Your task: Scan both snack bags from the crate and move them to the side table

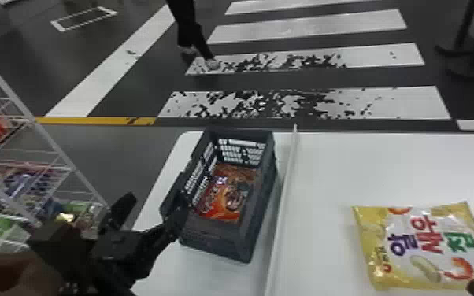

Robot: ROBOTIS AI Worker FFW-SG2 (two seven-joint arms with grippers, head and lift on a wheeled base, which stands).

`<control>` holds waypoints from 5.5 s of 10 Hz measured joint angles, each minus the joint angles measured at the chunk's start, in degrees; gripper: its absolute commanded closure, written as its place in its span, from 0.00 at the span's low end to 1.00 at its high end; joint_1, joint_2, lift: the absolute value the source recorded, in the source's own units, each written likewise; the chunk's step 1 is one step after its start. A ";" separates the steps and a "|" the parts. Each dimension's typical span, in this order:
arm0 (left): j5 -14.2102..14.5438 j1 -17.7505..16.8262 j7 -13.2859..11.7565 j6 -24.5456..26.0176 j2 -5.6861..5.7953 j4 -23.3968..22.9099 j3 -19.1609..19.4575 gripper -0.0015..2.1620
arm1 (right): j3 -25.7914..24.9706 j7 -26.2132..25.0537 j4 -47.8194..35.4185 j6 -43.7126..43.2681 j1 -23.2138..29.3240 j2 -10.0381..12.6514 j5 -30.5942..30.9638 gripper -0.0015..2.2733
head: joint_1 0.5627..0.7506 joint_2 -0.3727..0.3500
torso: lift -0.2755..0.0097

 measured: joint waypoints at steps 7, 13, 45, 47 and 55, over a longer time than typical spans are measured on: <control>0.25 -0.34 -1.87 -0.01 0.02 0.97 -1.87 0.01 | 28.45 -25.55 -1.74 54.79 -16.93 -2.39 31.74 0.06 | 0.70 0.95 | 0.63; 1.13 -1.14 -3.17 0.00 1.32 1.76 -3.89 0.01 | 41.22 -27.04 3.42 78.05 -28.10 1.10 41.24 0.06 | 0.70 0.88 | 0.63; 2.27 -2.74 -6.24 -1.26 1.37 6.09 -4.99 0.01 | -23.13 -5.66 -2.76 40.89 -23.85 13.89 -59.09 0.99 | 0.70 0.57 | 0.63; 2.13 -2.71 -6.24 -2.55 1.25 6.33 -5.55 0.01 | -34.39 -2.99 4.84 60.60 -26.62 18.03 -68.90 0.99 | 0.70 0.54 | 0.63; 1.36 -0.26 -6.38 -4.17 1.74 5.04 -5.51 0.01 | -38.02 11.02 18.19 65.68 -37.99 10.34 -54.12 0.00 | 0.70 0.42 | 0.63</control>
